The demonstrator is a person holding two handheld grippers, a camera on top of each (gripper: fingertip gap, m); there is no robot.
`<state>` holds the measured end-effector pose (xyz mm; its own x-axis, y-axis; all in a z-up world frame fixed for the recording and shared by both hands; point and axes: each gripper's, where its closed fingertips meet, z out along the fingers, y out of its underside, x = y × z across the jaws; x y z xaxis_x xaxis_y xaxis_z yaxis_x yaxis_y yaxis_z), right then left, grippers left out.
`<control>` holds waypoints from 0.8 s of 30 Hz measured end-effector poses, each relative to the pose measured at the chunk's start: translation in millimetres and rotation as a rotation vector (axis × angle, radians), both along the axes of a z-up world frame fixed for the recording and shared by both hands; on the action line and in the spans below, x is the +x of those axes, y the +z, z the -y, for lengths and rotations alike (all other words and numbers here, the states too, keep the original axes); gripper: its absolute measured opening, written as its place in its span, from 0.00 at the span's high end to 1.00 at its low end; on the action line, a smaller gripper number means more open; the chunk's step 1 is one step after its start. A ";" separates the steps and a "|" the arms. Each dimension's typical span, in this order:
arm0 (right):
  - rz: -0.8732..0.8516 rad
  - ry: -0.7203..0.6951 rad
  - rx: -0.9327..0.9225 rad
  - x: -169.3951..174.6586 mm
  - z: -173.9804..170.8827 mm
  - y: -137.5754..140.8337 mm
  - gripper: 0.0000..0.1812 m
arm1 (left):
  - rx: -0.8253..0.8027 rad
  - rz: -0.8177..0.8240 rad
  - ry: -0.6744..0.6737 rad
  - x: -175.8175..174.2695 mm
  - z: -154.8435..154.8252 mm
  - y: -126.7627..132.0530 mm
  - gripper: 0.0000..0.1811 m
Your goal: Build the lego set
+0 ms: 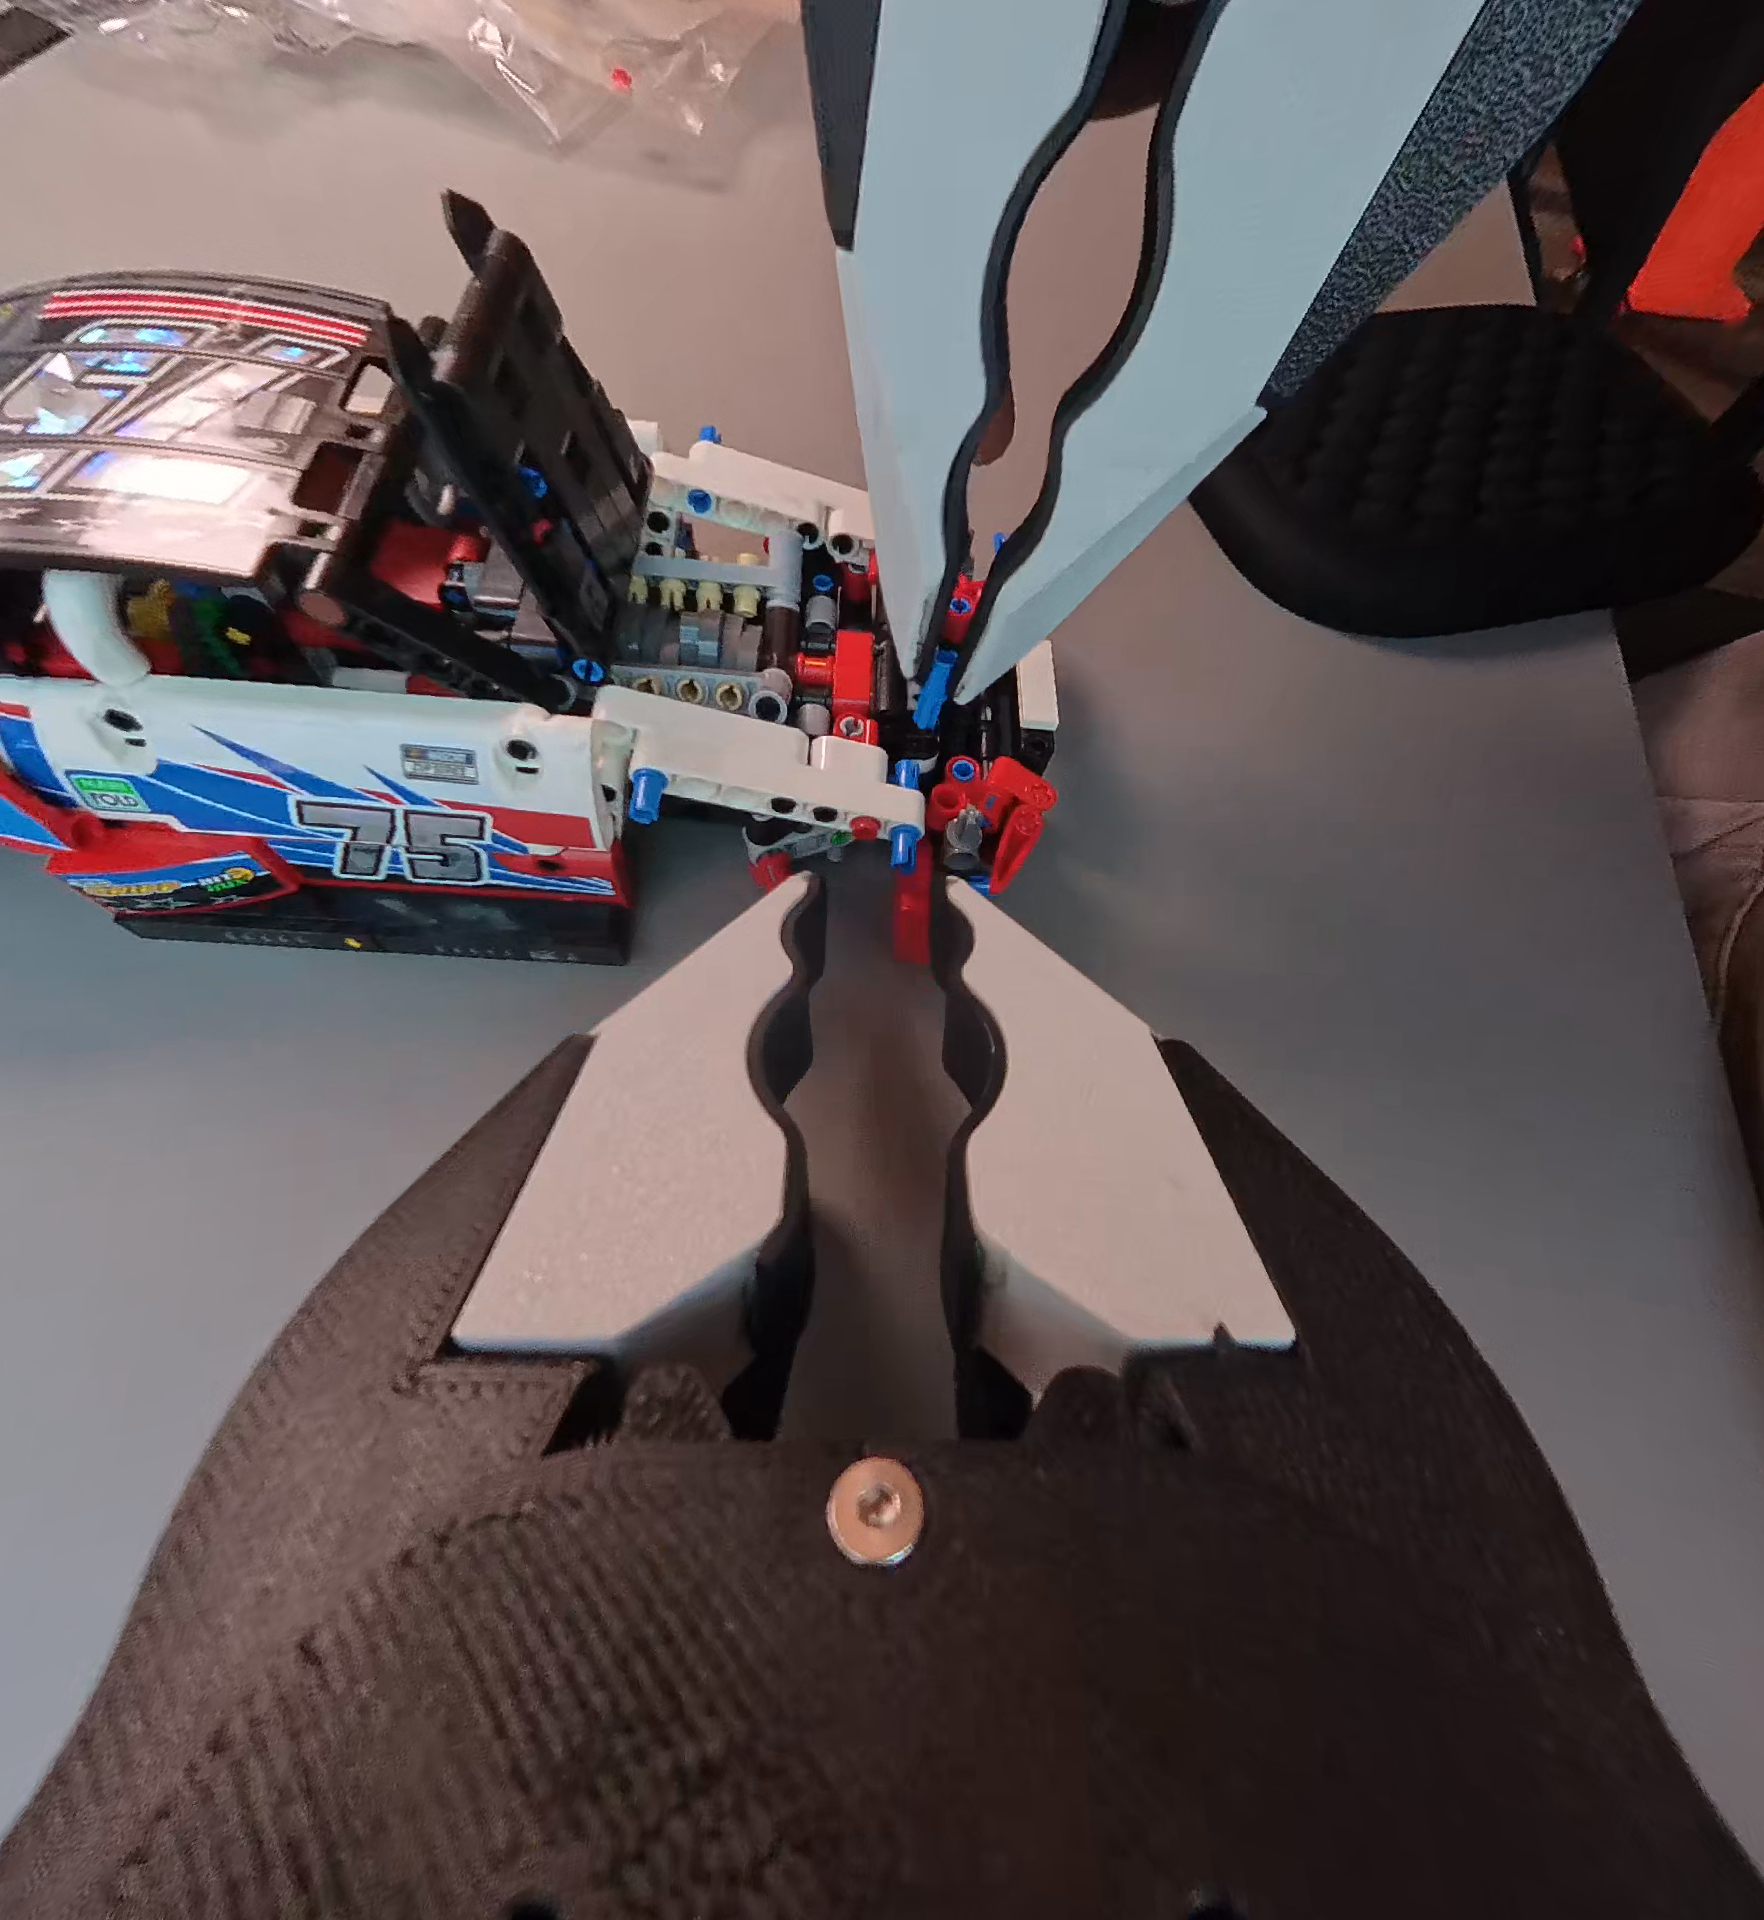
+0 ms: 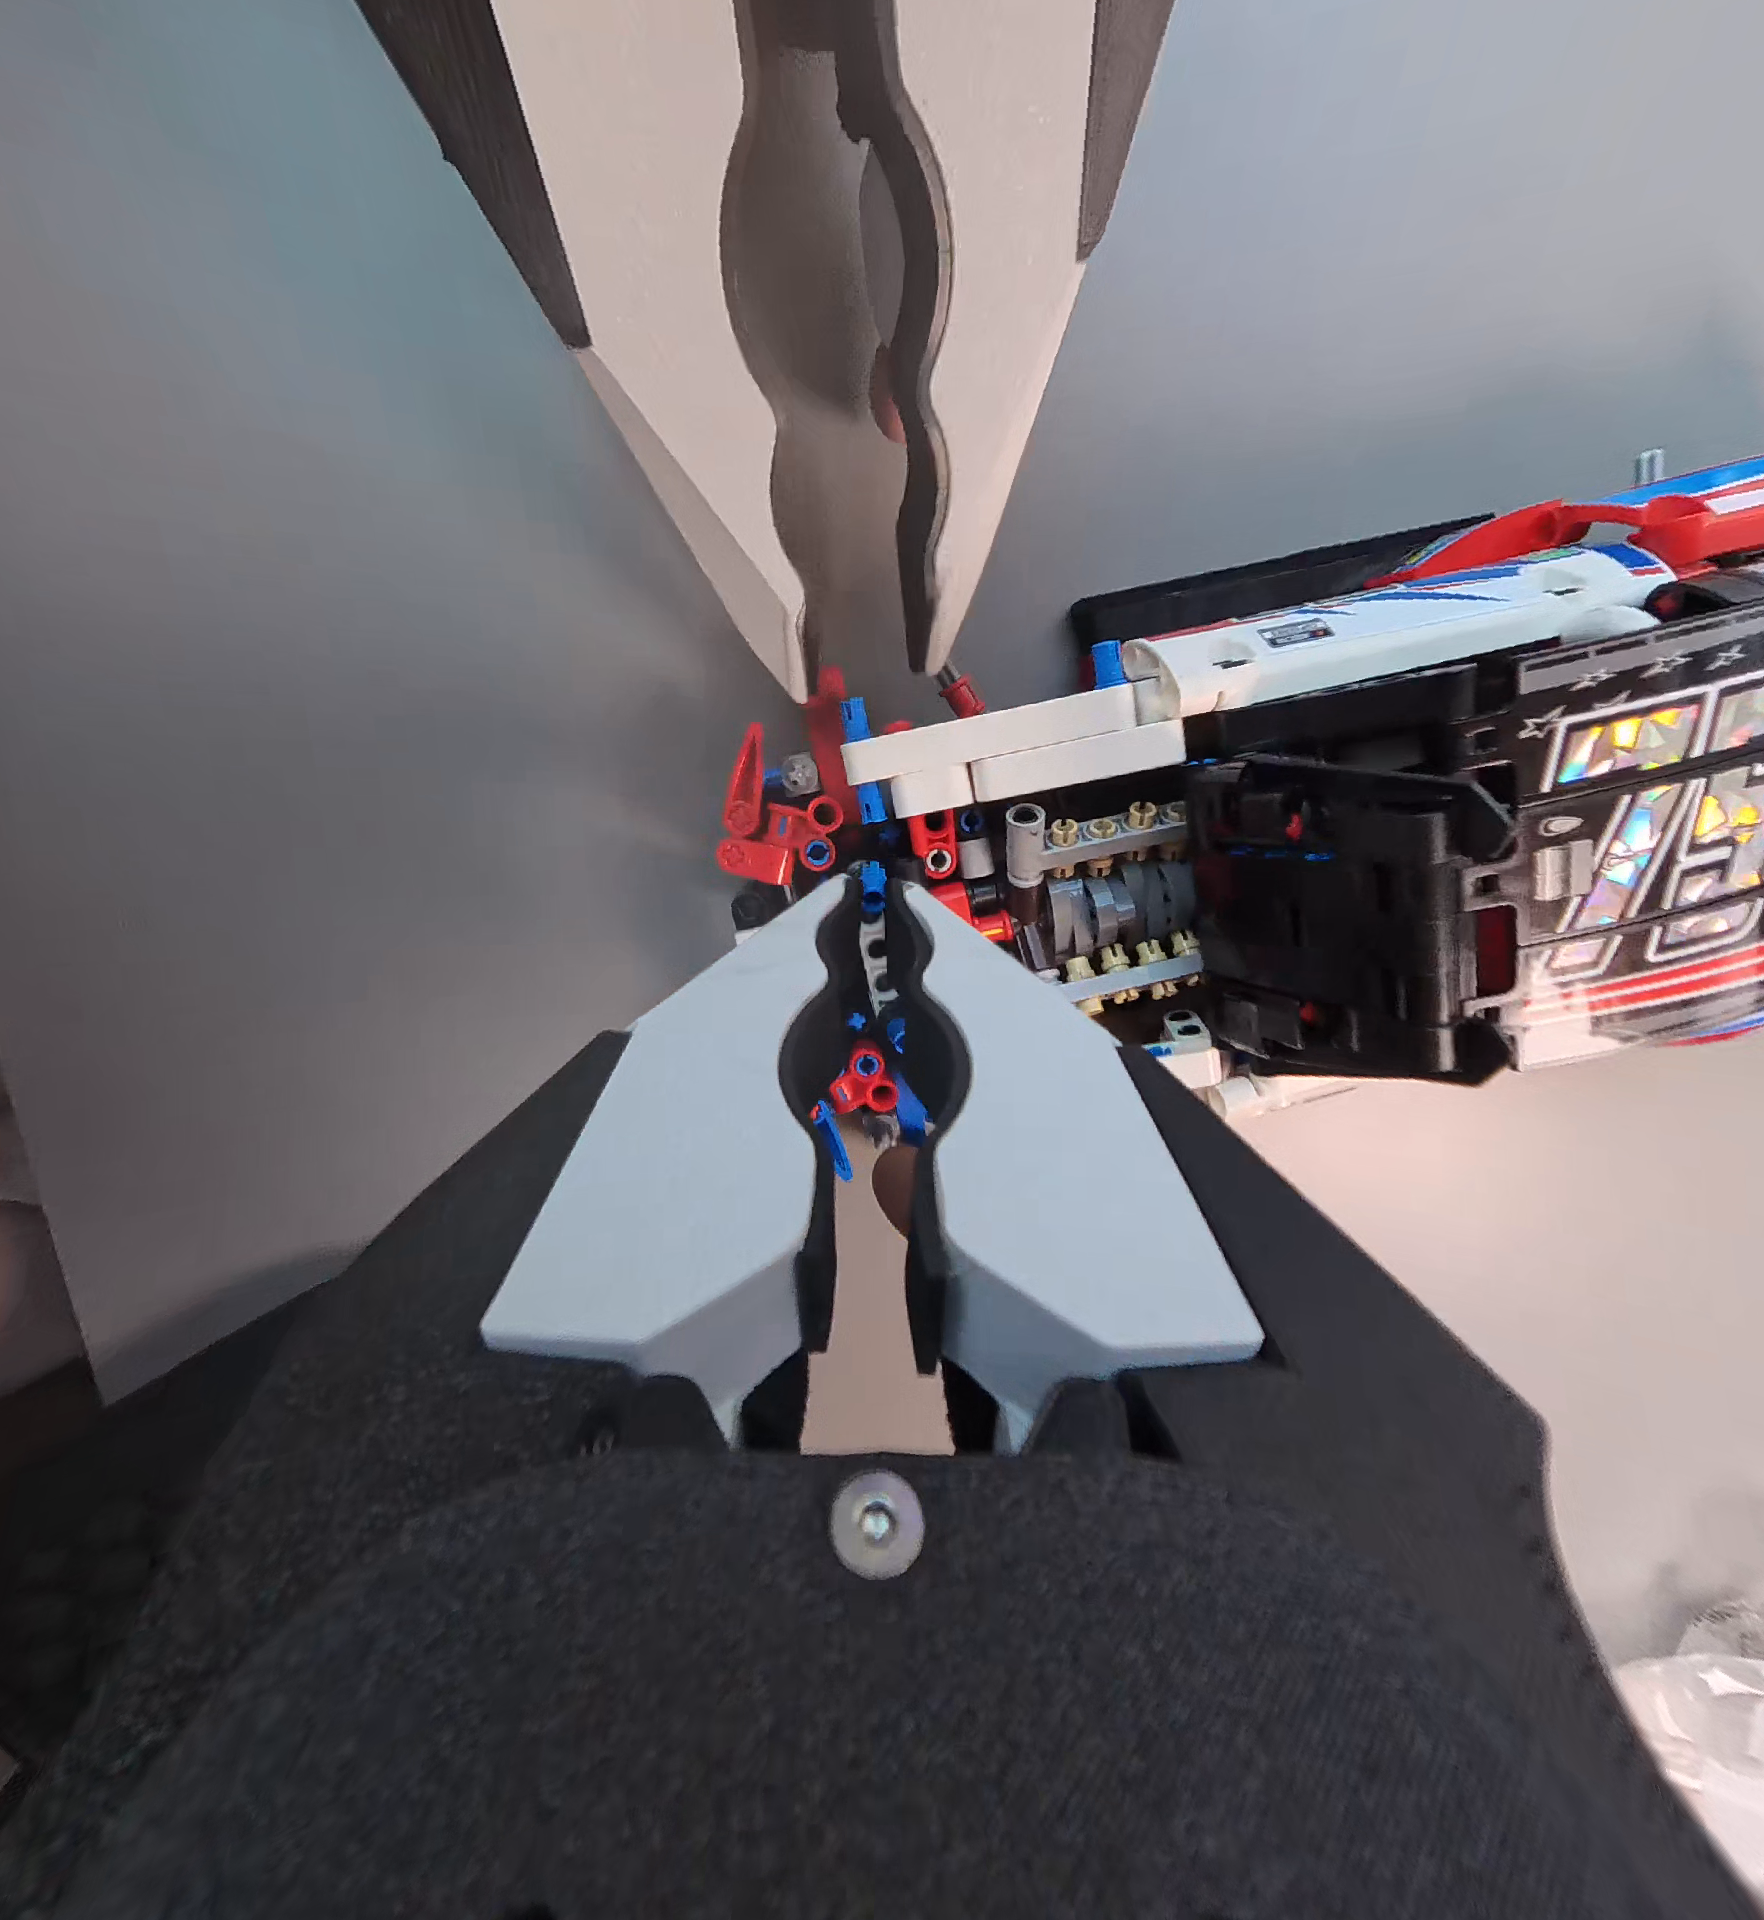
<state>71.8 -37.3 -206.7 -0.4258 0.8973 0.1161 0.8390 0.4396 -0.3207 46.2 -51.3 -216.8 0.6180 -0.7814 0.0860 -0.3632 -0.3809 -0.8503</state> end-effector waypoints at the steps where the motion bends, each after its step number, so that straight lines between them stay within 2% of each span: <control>1: 0.018 0.004 0.012 1.4 -0.9 -2.1 1.00 | -0.002 -0.001 -0.006 1.9 0.9 -0.7 0.91; 15: 0.118 0.015 0.033 4.3 -1.6 -4.5 1.00 | 0.000 -0.015 -0.036 8.6 3.9 -2.5 0.97; 24: 0.151 0.015 0.030 3.9 -1.3 -6.0 1.00 | 0.001 -0.017 -0.033 8.5 3.8 -2.6 0.97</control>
